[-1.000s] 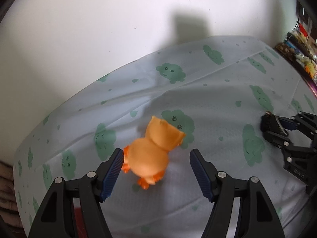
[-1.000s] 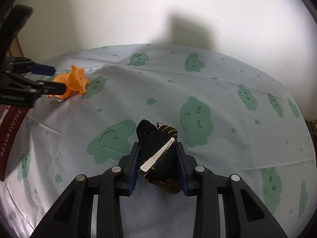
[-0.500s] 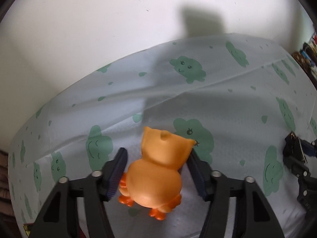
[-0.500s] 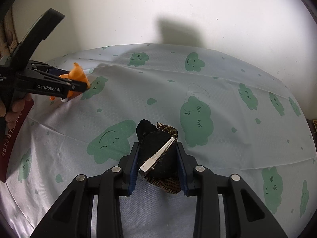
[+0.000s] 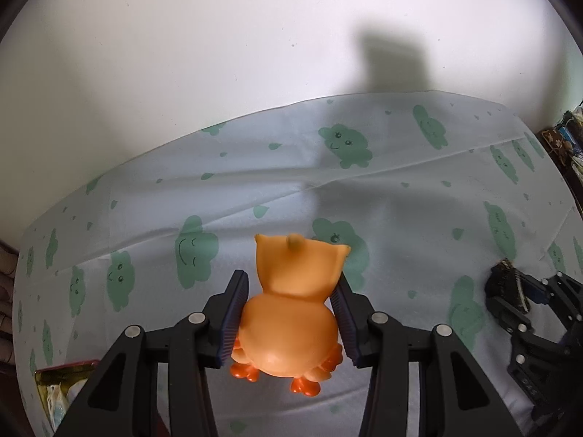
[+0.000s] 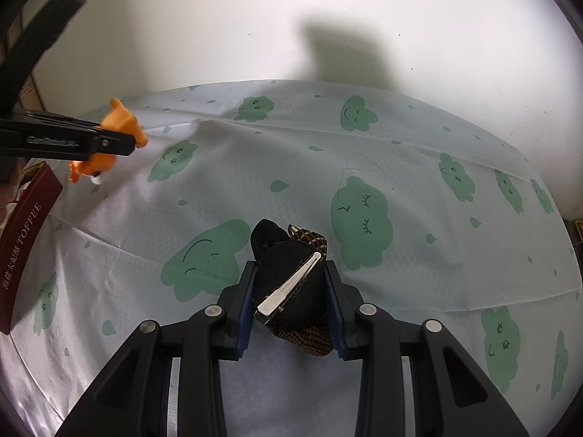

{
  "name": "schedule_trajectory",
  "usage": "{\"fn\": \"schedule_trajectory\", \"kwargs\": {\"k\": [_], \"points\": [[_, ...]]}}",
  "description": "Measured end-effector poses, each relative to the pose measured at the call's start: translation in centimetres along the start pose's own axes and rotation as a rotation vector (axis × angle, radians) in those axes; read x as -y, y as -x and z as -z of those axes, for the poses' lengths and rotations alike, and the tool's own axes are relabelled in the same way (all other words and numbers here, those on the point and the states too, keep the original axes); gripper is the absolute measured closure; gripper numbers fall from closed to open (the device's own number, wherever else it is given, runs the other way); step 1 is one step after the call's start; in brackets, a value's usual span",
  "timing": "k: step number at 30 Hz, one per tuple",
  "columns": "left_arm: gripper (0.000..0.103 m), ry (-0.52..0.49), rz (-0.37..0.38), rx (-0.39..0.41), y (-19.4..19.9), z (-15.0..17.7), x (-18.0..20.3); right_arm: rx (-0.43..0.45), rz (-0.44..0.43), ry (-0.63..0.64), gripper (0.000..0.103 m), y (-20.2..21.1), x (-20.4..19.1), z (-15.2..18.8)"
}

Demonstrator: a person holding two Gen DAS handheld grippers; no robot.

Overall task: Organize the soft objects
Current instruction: 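Carry the orange toy into the tin and release it with the left gripper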

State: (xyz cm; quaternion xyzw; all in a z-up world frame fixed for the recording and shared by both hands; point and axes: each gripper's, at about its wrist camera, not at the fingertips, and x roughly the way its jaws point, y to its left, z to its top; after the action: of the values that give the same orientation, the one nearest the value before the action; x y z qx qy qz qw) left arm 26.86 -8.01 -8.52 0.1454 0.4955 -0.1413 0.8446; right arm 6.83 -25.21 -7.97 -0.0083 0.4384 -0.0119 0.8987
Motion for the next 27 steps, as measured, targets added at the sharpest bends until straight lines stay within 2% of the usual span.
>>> {"fn": "schedule_trajectory", "kwargs": {"k": [8, 17, 22, 27], "points": [[0.056, 0.053, 0.026, -0.004, 3.6, 1.2, -0.1, -0.001, 0.002, 0.002, 0.071, 0.0, 0.0, -0.1], [0.056, 0.114, 0.006, 0.021, 9.1, 3.7, -2.7, -0.002, 0.006, 0.006, 0.071, 0.0, -0.1, -0.1], [0.056, 0.145, -0.021, 0.031, 11.8, 5.1, -5.0, -0.002, 0.007, 0.006, 0.071, 0.1, -0.2, -0.1], [0.056, 0.185, -0.085, 0.041, 13.6, 6.7, -7.9, -0.002, 0.007, 0.006, 0.071, 0.0, -0.1, -0.2]]}}
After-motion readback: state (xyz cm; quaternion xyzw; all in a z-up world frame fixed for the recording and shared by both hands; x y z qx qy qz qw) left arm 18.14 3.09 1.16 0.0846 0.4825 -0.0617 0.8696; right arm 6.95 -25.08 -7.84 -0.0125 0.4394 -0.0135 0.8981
